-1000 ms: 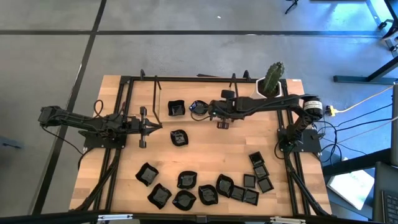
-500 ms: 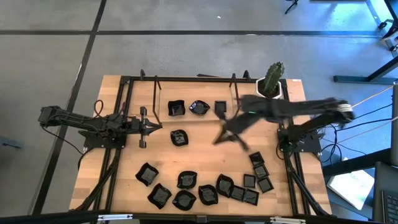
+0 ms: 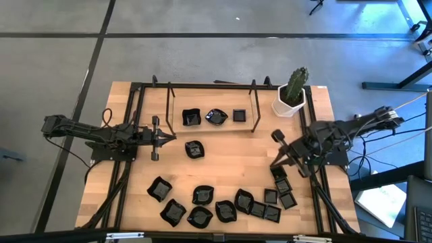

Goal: Pick & Place Mini shaped plates
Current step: Stack the top distorted square plate on the top of the distorted square plate on the shelf

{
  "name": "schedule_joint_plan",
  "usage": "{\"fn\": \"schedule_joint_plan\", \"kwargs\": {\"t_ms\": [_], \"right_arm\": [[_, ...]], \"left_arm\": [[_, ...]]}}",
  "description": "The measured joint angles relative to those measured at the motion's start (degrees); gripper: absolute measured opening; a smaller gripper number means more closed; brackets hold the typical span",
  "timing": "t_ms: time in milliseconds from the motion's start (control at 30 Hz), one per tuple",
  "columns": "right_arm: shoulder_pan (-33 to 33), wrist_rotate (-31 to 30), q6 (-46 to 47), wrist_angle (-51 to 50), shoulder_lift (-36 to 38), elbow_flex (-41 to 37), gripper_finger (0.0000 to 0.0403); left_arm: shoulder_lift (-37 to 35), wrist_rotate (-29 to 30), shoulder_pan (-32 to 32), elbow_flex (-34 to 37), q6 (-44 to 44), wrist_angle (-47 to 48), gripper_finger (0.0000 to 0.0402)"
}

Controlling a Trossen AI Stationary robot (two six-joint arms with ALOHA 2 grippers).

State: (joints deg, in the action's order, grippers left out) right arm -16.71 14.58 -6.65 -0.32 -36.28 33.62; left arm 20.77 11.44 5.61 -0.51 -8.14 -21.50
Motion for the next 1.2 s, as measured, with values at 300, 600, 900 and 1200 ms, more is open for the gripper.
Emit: {"fn": "schedule_joint_plan", "kwargs": {"t_ms": [300,600,900,1200], "right_arm": [[-1.5,-6.6,-3.9,17.2,7.3,-19.5,0.0006],[-1.5,-7.0,-2.6,18.0,8.7,-22.3,0.0004],[-1.5,-7.7,-2.4,18.1,8.7,-22.8,0.0013],[-1.5,-9.4,-1.6,17.8,8.7,-22.8,0.0012]], "left_arm": [[0.0,0.0,0.0,0.0,0.0,0.1,0.0006],[0.0,0.0,0.0,0.0,2.1,2.5,0.0007],[0.9,-3.9,1.1,-5.7,12.6,3.7,0.0003],[17.9,4.9,17.6,-27.4,15.1,30.6,0.0002]]}}
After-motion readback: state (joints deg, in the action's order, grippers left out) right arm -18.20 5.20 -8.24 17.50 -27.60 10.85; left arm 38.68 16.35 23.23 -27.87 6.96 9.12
